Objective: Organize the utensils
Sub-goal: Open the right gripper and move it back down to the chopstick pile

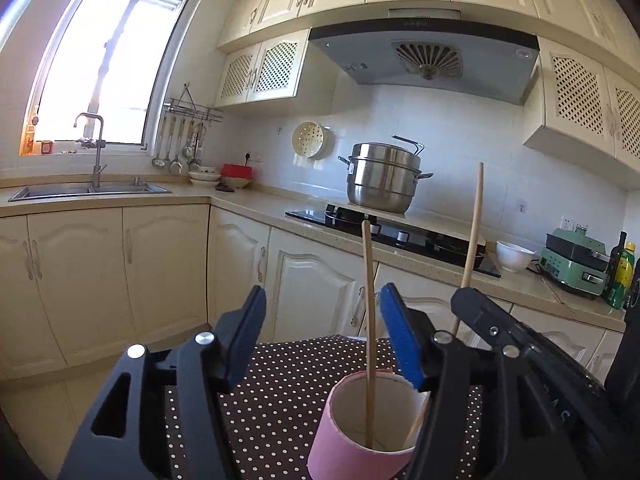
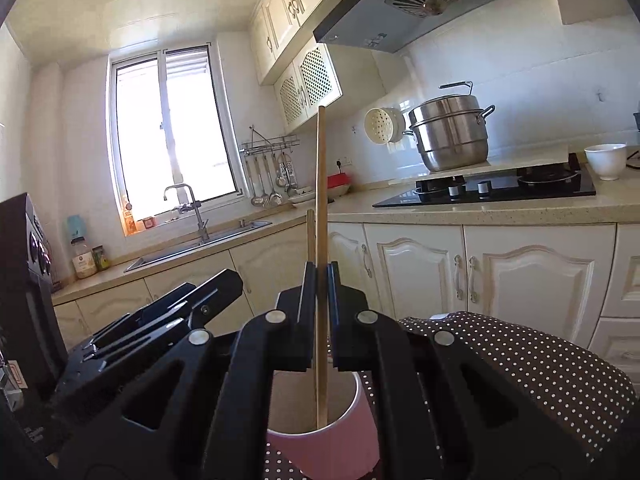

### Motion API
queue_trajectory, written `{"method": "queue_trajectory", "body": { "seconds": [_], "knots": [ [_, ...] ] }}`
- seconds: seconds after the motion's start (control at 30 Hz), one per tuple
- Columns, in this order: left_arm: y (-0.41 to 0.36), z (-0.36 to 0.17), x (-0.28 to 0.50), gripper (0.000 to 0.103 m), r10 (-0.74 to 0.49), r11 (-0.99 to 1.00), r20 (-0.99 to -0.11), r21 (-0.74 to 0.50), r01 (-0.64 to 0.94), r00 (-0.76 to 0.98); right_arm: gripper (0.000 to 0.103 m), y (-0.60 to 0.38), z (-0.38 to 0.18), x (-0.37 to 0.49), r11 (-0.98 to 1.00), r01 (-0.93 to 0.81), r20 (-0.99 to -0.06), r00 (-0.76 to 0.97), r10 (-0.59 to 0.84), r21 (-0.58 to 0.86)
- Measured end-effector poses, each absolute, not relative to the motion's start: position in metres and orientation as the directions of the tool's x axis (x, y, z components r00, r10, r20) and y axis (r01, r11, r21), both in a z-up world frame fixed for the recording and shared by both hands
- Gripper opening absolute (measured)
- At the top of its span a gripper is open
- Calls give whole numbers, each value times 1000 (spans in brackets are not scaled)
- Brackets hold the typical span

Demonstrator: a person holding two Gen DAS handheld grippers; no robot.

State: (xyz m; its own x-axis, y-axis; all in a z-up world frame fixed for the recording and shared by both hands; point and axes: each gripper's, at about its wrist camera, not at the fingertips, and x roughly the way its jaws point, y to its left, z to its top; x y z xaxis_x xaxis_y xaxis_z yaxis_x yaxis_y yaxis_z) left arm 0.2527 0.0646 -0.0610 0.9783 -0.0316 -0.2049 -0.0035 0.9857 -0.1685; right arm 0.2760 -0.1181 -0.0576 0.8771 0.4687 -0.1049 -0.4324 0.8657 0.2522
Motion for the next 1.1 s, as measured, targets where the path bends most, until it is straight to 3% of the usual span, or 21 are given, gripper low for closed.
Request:
{"method": "queue_trajectory", "body": {
  "seconds": [0.23,0.5,0.63,0.8,1.1],
  "knots": [
    [60,-56,234,62,-33,986,-200,-165,0,979,9,-119,-53,266,875,-412,-132,882,453,254],
    [61,-45,213,66,-36,986,-221,-164,-1,975,38,-129,-50,248,885,-385,-154,888,432,262],
    [58,-42,198,69,-48,989,-259,-148,10,965,42,-134,-47,234,887,-382,-165,887,430,259],
    [53,-46,185,70,-52,993,-360,-121,9,932,47,-137,-45,221,892,-379,-220,874,432,245],
    [58,-96,179,70,-90,991,-681,-130,1,727,48,-134,-75,212,902,-388,-506,749,428,189]
  ]
}}
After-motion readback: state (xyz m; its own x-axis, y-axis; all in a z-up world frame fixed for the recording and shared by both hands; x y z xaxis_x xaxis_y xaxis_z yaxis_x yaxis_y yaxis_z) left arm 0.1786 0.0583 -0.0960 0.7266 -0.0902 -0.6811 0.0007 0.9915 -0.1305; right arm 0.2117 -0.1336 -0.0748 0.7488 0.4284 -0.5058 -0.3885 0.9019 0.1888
